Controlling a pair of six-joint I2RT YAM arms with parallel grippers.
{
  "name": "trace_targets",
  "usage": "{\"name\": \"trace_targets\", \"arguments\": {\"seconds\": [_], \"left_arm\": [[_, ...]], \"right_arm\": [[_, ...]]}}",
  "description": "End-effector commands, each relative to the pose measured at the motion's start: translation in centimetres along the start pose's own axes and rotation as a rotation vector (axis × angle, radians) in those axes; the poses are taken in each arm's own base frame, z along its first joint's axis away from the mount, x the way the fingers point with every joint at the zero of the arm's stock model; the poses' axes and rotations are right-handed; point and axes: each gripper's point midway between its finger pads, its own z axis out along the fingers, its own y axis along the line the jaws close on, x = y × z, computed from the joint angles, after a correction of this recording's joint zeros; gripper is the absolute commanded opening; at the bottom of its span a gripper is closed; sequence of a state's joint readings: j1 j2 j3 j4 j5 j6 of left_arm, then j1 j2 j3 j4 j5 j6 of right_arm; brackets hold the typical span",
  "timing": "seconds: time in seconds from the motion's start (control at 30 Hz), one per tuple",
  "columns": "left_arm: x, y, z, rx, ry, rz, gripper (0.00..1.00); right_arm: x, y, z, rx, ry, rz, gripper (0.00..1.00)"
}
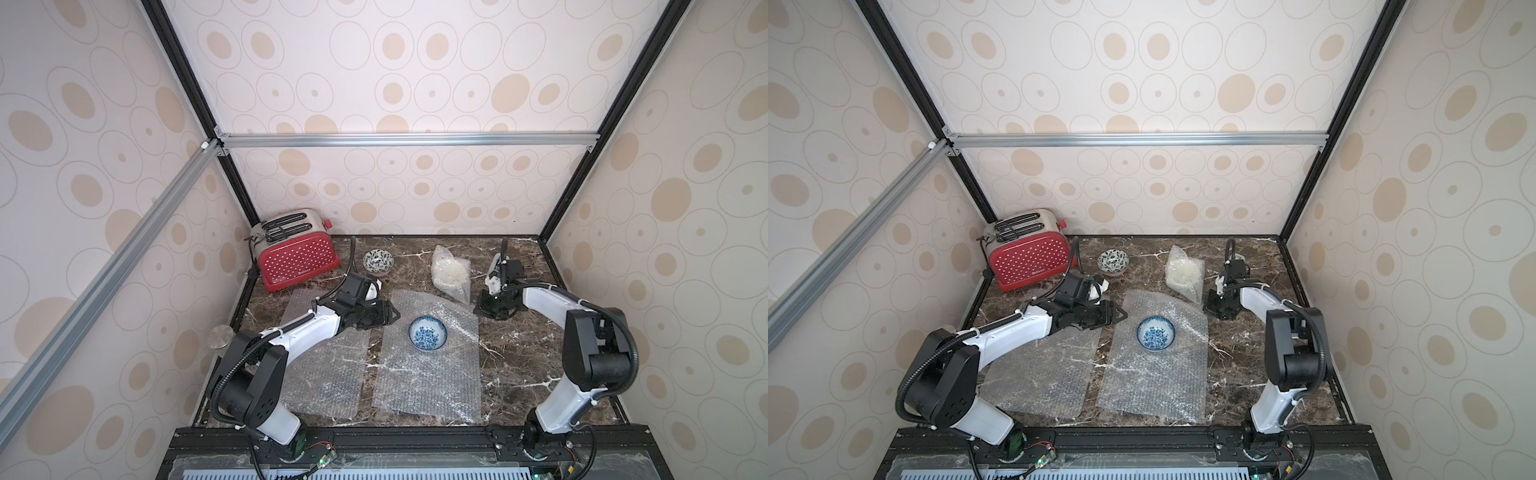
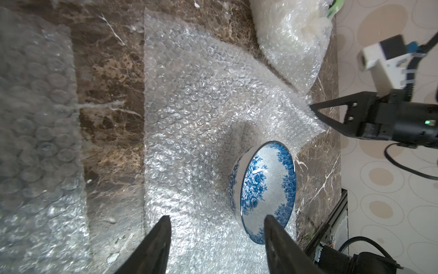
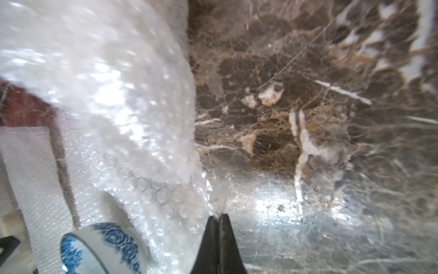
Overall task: Wrap bowls in bubble wrap
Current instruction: Wrap the bowl in bubble wrap.
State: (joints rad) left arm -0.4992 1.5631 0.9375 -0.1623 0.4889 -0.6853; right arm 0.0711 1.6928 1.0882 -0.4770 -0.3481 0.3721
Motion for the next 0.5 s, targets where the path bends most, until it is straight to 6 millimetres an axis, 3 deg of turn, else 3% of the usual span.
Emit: {"name": "trace_targets", "arguments": {"seconds": [0.0, 0.47], "left_arm": [[0.5, -0.8, 0.8, 0.024, 0.017, 0.006, 0.61], [0.6, -1.2, 0.8, 0.028, 0.003, 0.012, 0.61]], "right_arm": [[0.2, 1.6, -2.1, -0.038, -0.026, -0.02, 0.03], [4.7, 14.1, -5.6, -0.183, 0.001, -0.276, 0.03]]}}
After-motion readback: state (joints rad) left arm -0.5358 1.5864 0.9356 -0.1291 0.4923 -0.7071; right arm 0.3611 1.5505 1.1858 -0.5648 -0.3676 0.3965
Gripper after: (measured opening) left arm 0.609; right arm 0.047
